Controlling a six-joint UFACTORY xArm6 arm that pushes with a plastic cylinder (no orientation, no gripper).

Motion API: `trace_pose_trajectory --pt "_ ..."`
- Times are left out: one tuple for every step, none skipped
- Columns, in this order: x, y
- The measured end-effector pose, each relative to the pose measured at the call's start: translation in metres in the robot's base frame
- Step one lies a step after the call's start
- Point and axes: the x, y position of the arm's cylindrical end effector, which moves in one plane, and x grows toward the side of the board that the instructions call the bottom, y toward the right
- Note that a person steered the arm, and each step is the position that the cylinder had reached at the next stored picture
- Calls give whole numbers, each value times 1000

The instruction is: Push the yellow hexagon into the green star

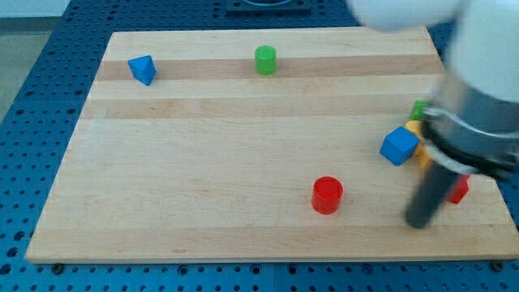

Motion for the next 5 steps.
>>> trace_pose_trajectory --pt "3 6" --pt "-5 41" --pt "-41 70" --pt "-47 70" --pt "-55 49"
